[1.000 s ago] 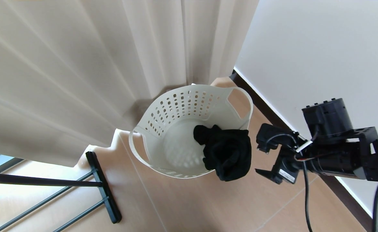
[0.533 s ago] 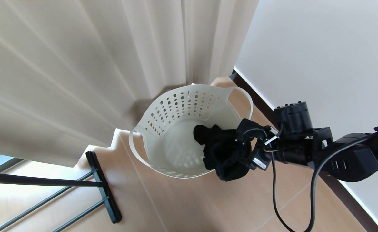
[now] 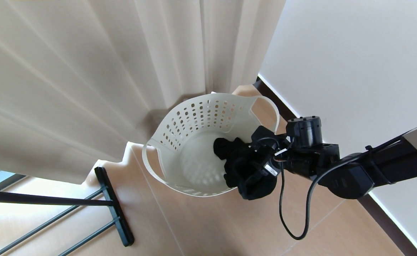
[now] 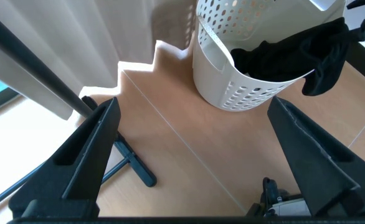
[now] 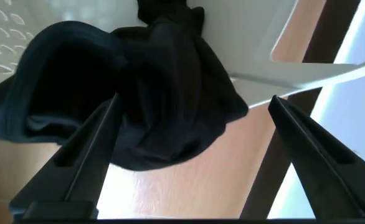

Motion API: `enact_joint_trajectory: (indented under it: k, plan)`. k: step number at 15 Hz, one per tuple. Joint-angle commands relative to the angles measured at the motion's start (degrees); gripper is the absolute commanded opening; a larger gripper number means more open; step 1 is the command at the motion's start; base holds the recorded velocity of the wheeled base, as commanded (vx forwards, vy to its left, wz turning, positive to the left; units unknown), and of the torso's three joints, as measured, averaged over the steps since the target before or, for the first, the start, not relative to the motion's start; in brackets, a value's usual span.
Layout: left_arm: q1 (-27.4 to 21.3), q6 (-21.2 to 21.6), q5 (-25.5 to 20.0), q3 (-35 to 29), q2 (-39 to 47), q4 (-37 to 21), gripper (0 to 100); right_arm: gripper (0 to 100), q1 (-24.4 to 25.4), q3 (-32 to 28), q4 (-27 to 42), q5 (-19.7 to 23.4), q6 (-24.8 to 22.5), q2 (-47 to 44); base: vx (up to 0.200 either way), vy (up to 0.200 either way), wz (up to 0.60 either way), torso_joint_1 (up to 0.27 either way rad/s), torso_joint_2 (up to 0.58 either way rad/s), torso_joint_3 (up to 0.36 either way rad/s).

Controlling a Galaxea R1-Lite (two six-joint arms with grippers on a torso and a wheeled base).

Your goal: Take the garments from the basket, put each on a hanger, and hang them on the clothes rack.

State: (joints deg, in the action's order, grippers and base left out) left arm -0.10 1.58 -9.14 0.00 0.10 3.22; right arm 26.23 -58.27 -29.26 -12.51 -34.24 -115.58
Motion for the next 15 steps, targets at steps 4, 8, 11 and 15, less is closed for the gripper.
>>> enact_joint_trajectory:
  k: [4,8,11,15]
  plan:
    - [0.01,0.00,0.00,0.00,-0.01,0.03,100,100,0.05,-1.67,-0.27,-0.06,0.23,-2.19,0.000,0.000,0.00,0.000,0.00,0.000]
    - [0.01,0.00,0.00,0.00,-0.01,0.03,100,100,0.05,-2.55,-1.68,-0.32,1.72,-3.51,0.000,0.000,0.00,0.000,0.00,0.000]
    - [0.01,0.00,0.00,0.00,-0.01,0.03,100,100,0.05,-2.73,-1.77,-0.32,1.81,-3.60,0.000,0.000,0.00,0.000,0.00,0.000]
    - [0.01,0.00,0.00,0.00,-0.01,0.03,100,0,0.05,-2.81,-1.77,-0.24,2.43,-3.60,0.000,0.000,0.00,0.000,0.00,0.000]
